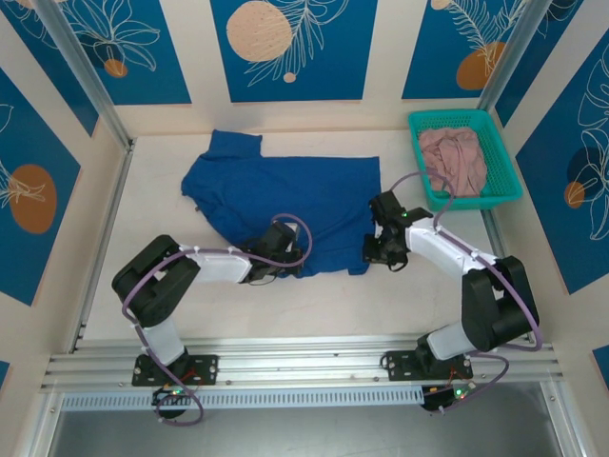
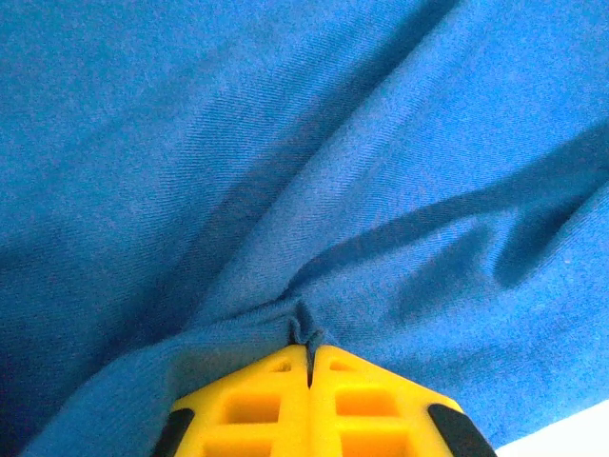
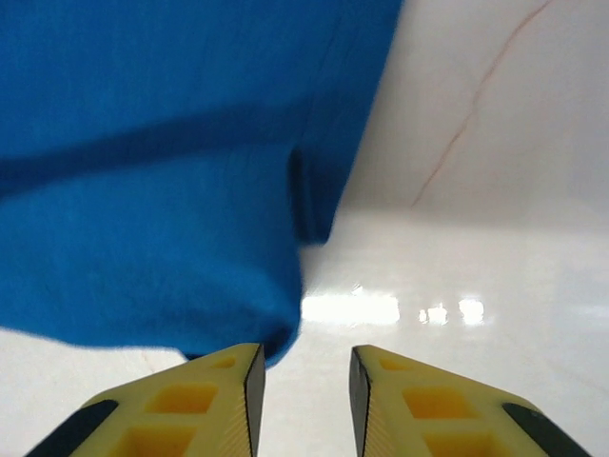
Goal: Fold the inside-out t-shirt
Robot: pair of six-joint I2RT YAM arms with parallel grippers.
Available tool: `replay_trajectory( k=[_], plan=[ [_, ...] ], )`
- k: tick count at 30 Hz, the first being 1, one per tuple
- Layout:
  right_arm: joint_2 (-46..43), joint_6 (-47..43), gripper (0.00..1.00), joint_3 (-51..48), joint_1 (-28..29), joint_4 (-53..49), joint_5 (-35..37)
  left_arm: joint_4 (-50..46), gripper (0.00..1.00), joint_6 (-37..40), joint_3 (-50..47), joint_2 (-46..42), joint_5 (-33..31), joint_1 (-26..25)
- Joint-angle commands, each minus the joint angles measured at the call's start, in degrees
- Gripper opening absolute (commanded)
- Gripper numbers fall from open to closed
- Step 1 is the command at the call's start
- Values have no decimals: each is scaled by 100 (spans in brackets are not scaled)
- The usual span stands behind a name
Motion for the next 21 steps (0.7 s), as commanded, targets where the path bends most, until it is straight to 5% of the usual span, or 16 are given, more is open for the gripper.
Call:
replay_trajectory(
  k=[1,12,21],
  plan=[
    [-238,503,37,-459,305,140,-567,-973,0,-21,-185,231,-91,112],
    [205,1140,42,-924,174,1660,-1300,-935,0,-3,-174,232,-73,114],
    [314,561,14,-243,-186,895,301,-907,0,-15,-236,237,-108,116]
  ],
)
